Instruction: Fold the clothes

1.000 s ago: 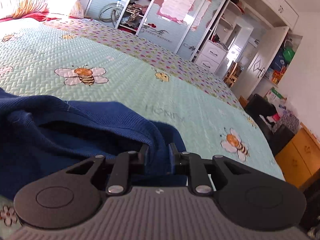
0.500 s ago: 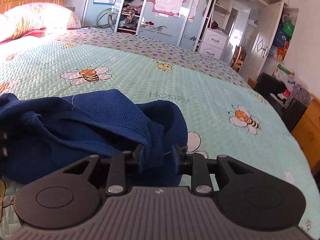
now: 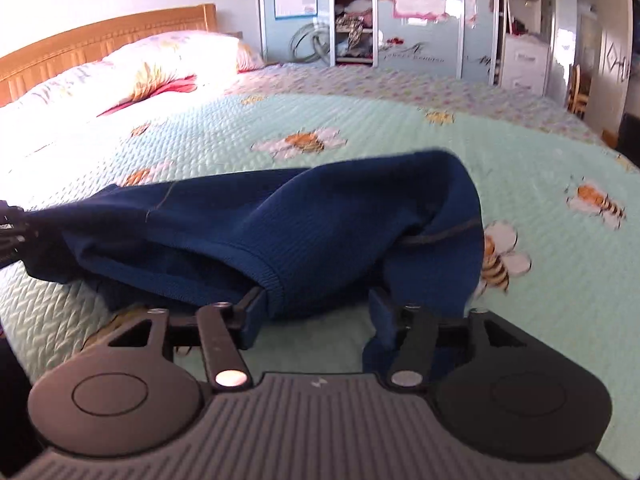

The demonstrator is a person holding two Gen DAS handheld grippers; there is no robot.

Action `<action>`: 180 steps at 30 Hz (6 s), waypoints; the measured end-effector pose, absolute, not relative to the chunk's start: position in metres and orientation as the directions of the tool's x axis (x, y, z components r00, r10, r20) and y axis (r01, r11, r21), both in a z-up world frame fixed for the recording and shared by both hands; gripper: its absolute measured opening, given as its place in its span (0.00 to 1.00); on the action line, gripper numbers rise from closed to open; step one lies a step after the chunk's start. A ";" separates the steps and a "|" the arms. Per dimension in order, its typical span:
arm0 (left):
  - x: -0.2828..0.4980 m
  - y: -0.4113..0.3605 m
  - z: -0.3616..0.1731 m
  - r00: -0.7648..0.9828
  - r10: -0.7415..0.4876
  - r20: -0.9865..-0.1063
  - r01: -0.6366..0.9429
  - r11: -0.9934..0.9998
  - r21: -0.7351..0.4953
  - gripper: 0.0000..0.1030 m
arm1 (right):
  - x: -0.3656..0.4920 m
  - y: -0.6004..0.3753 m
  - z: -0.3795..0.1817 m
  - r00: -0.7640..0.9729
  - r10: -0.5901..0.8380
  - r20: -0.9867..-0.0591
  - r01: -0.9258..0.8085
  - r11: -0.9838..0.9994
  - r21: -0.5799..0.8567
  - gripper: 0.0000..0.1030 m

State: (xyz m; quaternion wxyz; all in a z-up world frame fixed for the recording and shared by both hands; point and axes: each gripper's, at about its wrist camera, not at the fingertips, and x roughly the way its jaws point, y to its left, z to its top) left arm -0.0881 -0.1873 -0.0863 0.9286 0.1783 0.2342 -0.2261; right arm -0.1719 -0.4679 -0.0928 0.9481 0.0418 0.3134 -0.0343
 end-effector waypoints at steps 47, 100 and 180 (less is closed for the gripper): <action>-0.125 -0.234 0.050 0.793 -0.562 -0.237 0.595 0.797 0.100 0.14 | -0.319 -0.664 -0.038 0.704 -0.627 -0.334 0.702 0.686 0.192 0.13; -0.177 -0.270 -0.039 0.640 -0.562 -0.524 0.769 0.458 0.447 0.30 | -0.330 -0.667 0.003 0.799 -0.535 -0.276 0.600 0.746 0.289 0.20; 0.011 -0.226 -0.066 0.525 -0.479 -0.703 0.460 0.855 -0.239 0.63 | -0.194 -0.620 -0.126 0.760 -0.149 -0.632 0.502 0.752 0.426 0.65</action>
